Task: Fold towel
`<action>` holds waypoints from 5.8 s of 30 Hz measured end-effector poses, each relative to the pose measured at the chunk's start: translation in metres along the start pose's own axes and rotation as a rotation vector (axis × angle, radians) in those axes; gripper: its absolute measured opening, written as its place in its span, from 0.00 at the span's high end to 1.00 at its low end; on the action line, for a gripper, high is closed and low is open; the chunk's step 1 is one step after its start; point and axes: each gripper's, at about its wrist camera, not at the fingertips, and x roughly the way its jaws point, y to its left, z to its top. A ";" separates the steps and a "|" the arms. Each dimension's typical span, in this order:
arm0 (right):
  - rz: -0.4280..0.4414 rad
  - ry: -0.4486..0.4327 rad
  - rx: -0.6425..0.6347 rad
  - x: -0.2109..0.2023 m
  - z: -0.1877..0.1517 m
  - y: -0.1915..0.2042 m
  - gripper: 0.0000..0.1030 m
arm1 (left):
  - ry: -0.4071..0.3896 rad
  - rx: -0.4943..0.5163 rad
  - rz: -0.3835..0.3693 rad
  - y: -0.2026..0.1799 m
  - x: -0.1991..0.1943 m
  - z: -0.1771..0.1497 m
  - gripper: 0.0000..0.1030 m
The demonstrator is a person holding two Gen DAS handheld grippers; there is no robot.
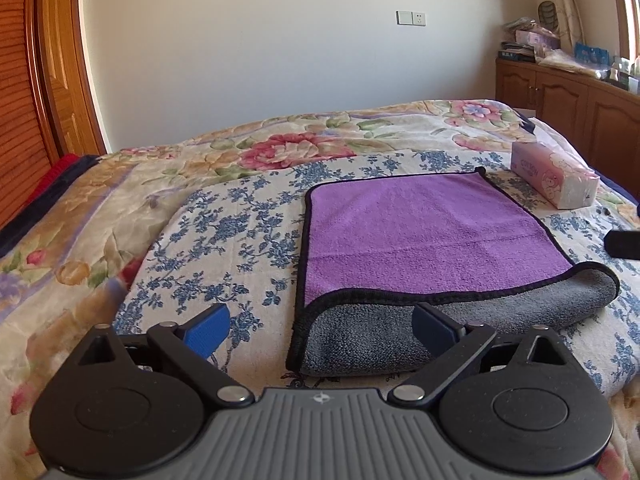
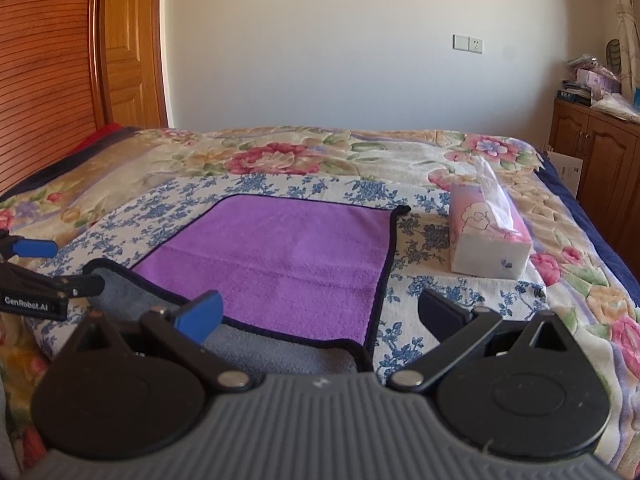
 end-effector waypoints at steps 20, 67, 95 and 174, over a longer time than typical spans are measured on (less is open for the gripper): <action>0.026 0.119 0.015 0.022 -0.008 -0.003 0.00 | 0.055 -0.057 -0.065 0.012 0.016 0.002 0.63; 0.129 0.264 0.207 0.040 -0.014 -0.038 0.80 | 0.120 -0.108 -0.087 0.021 0.030 -0.005 0.94; 0.105 0.132 0.150 0.030 0.000 -0.038 0.96 | 0.009 -0.128 -0.105 0.019 0.008 0.016 0.95; 0.055 -0.066 -0.040 0.102 0.063 -0.055 0.96 | -0.118 -0.096 -0.101 0.017 0.099 0.092 0.95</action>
